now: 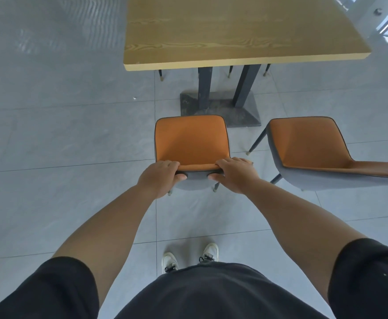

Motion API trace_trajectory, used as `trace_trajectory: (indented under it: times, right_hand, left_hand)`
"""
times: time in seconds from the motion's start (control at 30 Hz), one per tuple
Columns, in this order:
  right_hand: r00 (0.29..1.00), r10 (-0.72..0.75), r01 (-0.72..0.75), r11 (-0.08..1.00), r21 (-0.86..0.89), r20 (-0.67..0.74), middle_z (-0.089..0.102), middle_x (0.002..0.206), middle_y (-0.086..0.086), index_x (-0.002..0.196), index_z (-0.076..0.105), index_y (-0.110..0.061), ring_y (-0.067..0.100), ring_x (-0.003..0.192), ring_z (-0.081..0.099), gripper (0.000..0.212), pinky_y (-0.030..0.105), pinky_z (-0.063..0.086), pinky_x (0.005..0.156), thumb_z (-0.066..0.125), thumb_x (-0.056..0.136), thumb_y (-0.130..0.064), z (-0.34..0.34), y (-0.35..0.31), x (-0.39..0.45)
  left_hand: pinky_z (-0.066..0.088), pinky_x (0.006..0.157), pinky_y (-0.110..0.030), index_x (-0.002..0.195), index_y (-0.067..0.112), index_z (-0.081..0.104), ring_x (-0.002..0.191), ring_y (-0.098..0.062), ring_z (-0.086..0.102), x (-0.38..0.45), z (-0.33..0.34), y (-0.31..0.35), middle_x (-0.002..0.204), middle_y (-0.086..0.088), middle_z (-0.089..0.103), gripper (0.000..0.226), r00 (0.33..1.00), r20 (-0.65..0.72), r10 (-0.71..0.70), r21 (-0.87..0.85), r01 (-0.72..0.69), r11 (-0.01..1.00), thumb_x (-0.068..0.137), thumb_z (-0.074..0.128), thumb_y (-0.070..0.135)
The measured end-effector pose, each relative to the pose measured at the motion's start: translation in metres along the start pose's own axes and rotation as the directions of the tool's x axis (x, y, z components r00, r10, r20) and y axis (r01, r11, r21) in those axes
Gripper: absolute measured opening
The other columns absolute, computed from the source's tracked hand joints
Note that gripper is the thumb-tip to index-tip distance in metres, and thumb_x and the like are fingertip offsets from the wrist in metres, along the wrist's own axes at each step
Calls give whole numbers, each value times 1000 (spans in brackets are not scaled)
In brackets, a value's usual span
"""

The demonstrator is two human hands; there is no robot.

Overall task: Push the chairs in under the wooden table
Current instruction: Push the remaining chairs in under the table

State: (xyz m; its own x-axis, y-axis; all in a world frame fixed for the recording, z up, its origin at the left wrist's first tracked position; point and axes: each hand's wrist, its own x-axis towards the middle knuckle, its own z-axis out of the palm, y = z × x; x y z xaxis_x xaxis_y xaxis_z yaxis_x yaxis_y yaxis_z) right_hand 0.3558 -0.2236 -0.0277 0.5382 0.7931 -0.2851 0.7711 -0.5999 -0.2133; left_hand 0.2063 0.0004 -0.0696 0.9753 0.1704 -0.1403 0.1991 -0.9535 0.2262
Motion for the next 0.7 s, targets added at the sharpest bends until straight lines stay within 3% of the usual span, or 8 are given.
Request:
trace_trajectory:
  times: [0.7]
  right_hand:
    - [1000,24,-25,1000,18,12,60,98,-8,108,55,-30,18,94,53,45,33,34,76,40,88,-67,2,-4,-6]
  left_hand:
    - [49,68,-38,92,21,46,77,-20,51,-11,-15,13,86,3,54,39,999,43,-21,35,20,999,96,33,58]
